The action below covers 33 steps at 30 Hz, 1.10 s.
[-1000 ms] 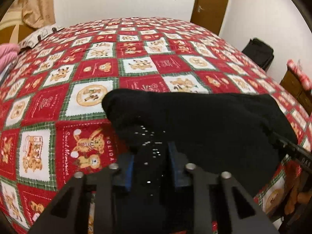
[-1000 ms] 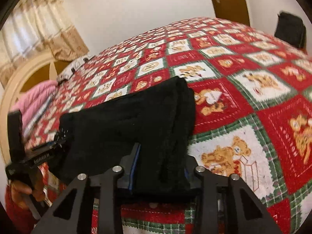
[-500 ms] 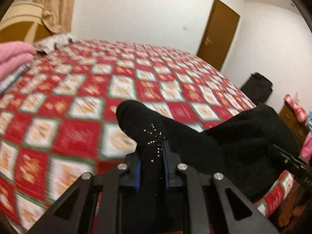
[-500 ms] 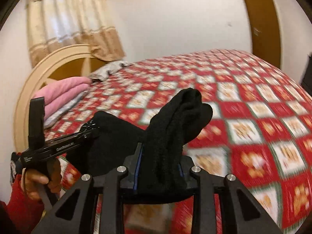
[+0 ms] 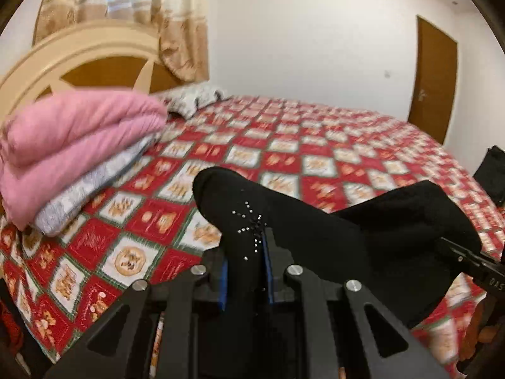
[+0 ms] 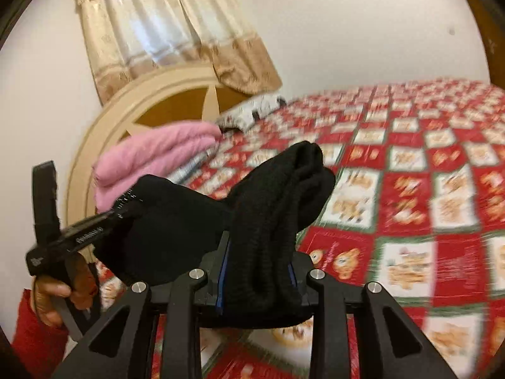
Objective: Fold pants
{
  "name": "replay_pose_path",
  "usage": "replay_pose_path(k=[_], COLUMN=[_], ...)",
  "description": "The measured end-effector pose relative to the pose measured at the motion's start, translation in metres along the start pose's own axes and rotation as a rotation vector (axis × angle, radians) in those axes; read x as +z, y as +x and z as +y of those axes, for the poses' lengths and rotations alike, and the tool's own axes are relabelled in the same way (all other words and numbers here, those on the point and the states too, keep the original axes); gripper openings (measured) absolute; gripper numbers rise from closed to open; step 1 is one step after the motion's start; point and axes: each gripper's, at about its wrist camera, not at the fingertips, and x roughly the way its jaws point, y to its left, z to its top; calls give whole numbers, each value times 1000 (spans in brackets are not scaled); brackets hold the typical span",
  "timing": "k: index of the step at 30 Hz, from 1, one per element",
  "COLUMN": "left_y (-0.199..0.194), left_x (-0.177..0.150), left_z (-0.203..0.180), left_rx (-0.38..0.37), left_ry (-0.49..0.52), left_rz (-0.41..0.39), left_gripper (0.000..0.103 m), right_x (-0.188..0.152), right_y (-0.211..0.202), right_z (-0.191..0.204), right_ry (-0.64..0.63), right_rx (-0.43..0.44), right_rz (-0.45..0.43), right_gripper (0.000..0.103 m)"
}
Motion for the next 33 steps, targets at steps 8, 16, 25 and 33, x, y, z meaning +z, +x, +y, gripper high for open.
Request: replay_pose_path(k=[8,16,25,33], left_y=[60,21,-47,-91], left_x=[-53,-49,-85,-101], left_z=[31,72,23,-23], left_rx=[151,328,346,258], left_ry=[-23,-107,-63,-16], left_rz=[176,136,105,70], left_gripper=[80,96,96,96], right_x=[-22,-30,-53,-82], right_y=[55,-22,-66,-91], right_z=[-45,-93,-9,62], right_ry=[127,551,418,182], right_rx=[-54,34,-114,-272], right_rz=[154,-63,0,45], right_gripper=[62,66,67,67])
